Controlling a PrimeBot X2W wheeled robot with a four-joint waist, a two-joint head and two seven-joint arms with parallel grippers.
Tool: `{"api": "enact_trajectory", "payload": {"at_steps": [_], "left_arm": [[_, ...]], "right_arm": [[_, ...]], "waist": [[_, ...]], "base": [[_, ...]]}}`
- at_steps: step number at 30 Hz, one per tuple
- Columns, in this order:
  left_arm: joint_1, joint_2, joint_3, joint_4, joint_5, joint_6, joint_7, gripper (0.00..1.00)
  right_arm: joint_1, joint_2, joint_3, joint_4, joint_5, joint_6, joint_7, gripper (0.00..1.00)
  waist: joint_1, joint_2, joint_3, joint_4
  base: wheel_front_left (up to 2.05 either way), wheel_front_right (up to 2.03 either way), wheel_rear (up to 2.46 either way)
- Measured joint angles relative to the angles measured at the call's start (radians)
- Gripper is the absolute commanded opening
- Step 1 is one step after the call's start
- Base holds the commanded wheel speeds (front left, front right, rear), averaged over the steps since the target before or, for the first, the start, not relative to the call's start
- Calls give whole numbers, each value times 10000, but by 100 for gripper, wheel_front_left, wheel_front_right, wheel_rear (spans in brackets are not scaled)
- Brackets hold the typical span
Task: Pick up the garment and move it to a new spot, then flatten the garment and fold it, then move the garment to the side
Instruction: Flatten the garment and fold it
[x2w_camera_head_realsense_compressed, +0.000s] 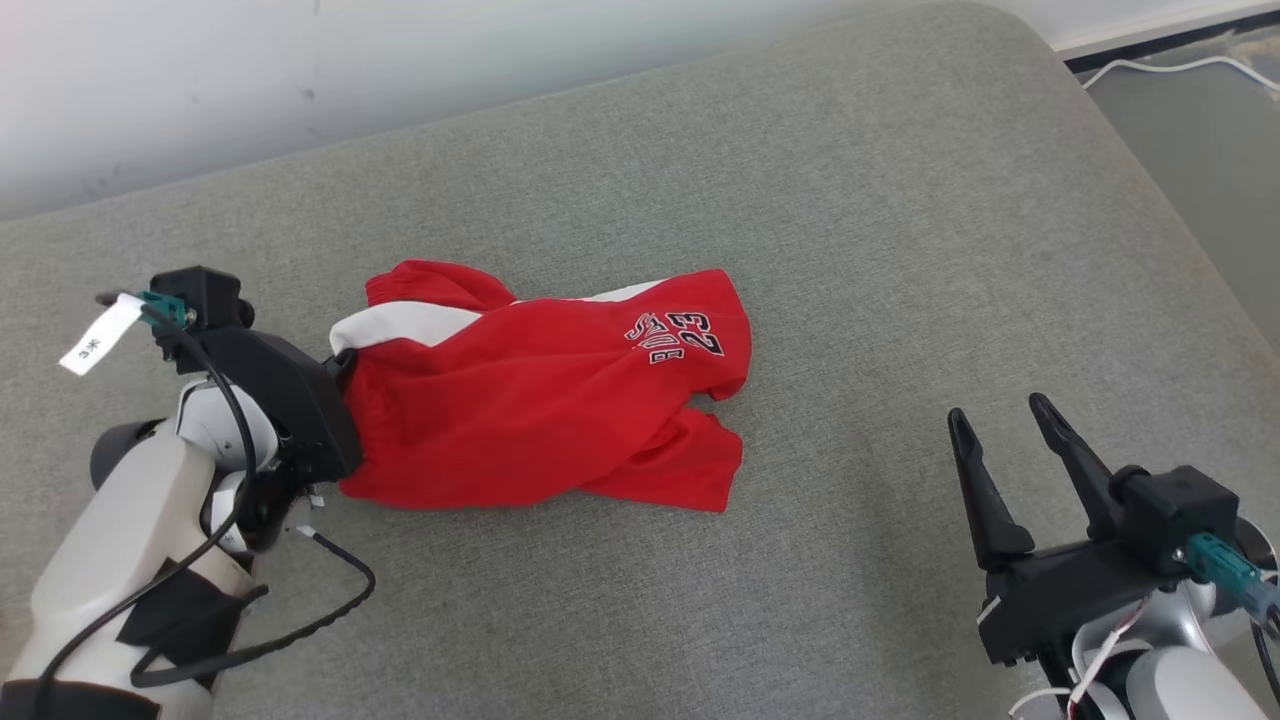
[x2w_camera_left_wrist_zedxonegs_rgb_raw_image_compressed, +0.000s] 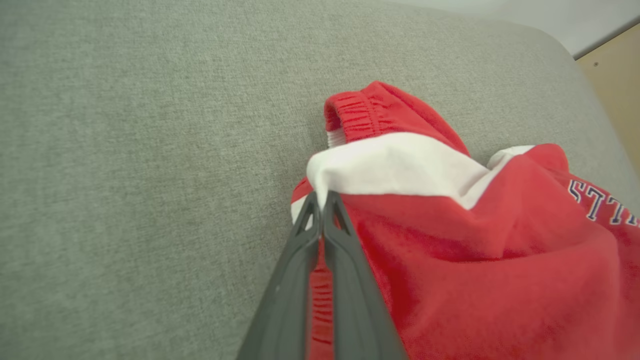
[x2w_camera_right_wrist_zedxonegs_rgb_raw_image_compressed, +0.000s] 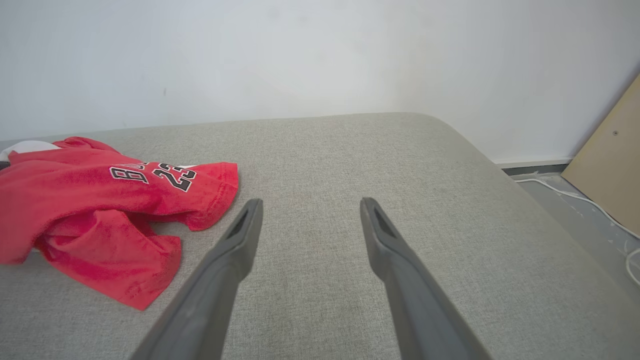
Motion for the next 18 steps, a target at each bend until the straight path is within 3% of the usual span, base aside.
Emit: {"api": "enact_trajectory", "payload": {"at_steps": [5,11,18], "left_arm": [[-252,29,184,-13,-192,-278,-67,0],[-374,25,259,-161,-481,-832,-65,0],[-719,-98,253,-267,-635,-1045,-10,0]], "right_arm": [[-1319,-182,355,272,209,573,949,100],[-3665,-360,1104,1206,1103,1670,3007,100],[-5508,-84,1292,2936,1868,1699,5062,100]], "waist": [[0,0,71,114],[0,0,225,337],[1,1,498,673]], "base": [[0,0,0],[0,0,0],[0,0,0]]}}
